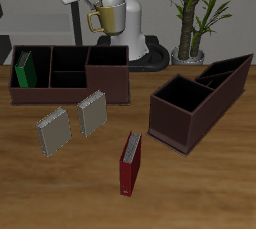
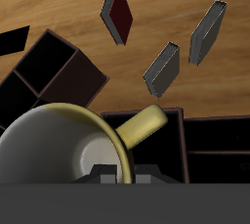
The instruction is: Place the green book into the back desk caddy's left compartment and place the white-yellow mug into the back desk caddy's right compartment
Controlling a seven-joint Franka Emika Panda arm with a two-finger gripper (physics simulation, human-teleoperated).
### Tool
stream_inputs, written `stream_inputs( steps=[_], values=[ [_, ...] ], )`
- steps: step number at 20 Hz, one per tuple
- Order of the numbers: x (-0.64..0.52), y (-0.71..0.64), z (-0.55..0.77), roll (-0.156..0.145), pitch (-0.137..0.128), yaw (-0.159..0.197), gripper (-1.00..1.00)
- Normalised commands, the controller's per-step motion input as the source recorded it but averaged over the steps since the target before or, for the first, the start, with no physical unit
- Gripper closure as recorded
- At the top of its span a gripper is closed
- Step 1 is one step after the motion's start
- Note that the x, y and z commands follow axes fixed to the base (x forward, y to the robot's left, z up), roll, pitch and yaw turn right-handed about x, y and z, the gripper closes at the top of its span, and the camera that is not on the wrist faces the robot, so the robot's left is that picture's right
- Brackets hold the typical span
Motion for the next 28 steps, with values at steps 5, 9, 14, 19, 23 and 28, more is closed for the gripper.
stream_inputs(
  steps=[5, 9, 14, 19, 23, 28],
  values=[
    [0.04, -0.28, 0.01, 0.002, -0.003, 0.043, 1.00],
    [0.18, -0.27, 0.03, 0.034, -0.003, 0.082, 1.00],
    [0.29, -0.19, -0.07, -0.040, 0.039, -0.018, 1.00],
    [0.08, 0.00, -0.21, -0.011, 0.056, 0.017, 1.00],
    [-0.04, 0.05, -0.14, 0.002, 0.026, 0.007, 1.00],
    [0.05, 0.06, -0.14, -0.010, 0.047, 0.015, 1.00]
  ],
)
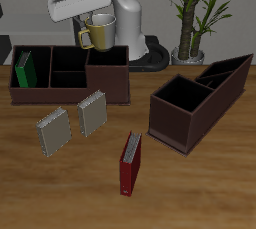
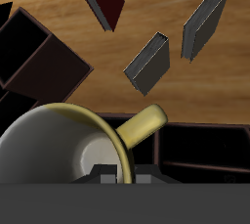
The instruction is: Place the green book into the back desk caddy's left compartment and place the white-yellow mug into the back desk caddy's right compartment
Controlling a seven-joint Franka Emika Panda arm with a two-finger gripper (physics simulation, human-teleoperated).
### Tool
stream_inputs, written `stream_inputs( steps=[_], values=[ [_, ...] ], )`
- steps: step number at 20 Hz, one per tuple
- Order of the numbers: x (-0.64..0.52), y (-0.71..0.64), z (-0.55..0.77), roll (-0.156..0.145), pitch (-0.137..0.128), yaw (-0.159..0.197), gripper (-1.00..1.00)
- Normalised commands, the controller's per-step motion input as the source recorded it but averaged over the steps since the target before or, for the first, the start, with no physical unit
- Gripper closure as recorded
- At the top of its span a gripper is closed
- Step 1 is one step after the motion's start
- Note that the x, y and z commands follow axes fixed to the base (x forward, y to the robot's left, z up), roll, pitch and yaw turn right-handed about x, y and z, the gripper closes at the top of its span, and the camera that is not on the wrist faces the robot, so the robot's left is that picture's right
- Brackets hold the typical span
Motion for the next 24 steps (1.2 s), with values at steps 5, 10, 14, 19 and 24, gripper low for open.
stream_inputs(
  steps=[5, 10, 14, 19, 24],
  values=[
    [-0.02, 0.16, -0.26, 0.010, 0.066, 0.052, 1.00],
    [-0.05, 0.16, -0.12, 0.011, 0.033, 0.041, 1.00],
    [-0.01, 0.14, -0.20, 0.018, 0.060, 0.066, 1.00],
    [0.04, -0.10, -0.28, -0.017, 0.054, 0.031, 1.00],
    [0.06, -0.13, -0.23, -0.035, 0.050, 0.019, 1.00]
  ],
)
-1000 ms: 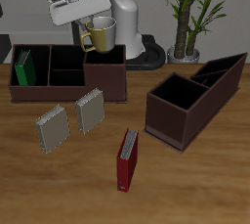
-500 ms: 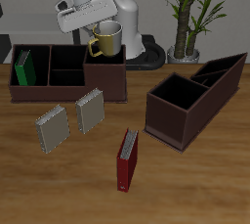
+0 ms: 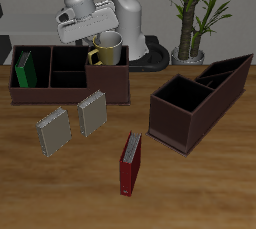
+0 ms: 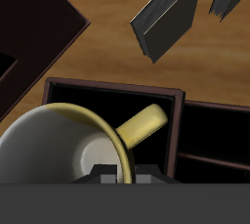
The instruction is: Place the green book into the back desk caddy's left compartment and place the white-yellow mug into the back desk caddy's right compartment
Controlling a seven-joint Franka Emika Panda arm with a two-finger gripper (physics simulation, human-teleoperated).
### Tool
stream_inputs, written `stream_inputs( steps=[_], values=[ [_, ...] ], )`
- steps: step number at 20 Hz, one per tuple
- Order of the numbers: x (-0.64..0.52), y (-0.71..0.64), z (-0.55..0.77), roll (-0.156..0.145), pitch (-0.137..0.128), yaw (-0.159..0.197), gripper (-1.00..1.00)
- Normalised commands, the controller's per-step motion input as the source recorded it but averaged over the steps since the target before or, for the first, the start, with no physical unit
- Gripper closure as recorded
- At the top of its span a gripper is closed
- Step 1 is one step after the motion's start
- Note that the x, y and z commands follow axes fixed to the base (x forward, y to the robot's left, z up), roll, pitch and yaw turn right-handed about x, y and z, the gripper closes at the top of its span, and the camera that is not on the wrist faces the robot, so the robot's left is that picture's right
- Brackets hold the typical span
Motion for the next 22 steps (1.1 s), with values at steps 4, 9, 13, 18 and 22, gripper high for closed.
stream_inputs(
  steps=[4, 9, 13, 18, 22],
  values=[
    [0.14, -0.09, -0.17, -0.054, 0.070, 0.007, 1.00],
    [0.16, 0.06, -0.15, -0.042, 0.062, -0.011, -1.00],
    [0.03, 0.11, 0.05, 0.015, 0.008, -0.003, -1.00],
    [0.01, 0.18, 0.16, 0.008, -0.022, 0.015, -1.00],
    [-0.06, 0.10, 0.23, 0.015, -0.045, 0.007, -1.00]
  ],
)
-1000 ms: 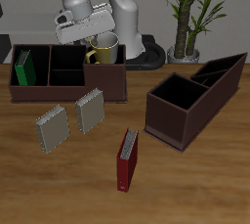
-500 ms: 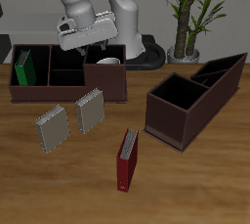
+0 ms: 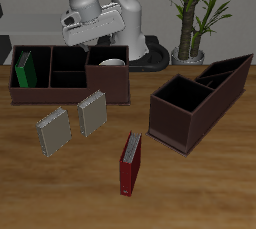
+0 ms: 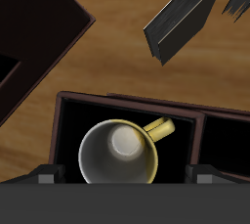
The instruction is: Place the green book into the back desk caddy's left compartment and place the white-yellow mug into the back desk caddy's right compartment
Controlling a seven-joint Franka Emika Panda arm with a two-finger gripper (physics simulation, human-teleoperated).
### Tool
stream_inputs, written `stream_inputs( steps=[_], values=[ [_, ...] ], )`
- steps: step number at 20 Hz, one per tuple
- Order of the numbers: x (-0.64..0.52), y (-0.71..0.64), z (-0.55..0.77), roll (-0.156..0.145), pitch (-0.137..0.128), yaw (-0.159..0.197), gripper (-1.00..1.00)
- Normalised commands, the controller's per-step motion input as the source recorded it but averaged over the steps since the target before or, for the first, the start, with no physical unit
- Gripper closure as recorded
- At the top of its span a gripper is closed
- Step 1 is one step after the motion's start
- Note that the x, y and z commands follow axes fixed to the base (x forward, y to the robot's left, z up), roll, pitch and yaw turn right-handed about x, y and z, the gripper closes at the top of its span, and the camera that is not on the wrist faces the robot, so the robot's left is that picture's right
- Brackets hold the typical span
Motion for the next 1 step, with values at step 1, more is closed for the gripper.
stream_inputs(
  steps=[1],
  values=[
    [0.09, 0.00, 0.04, -0.008, -0.010, -0.002, -1.00]
  ],
)
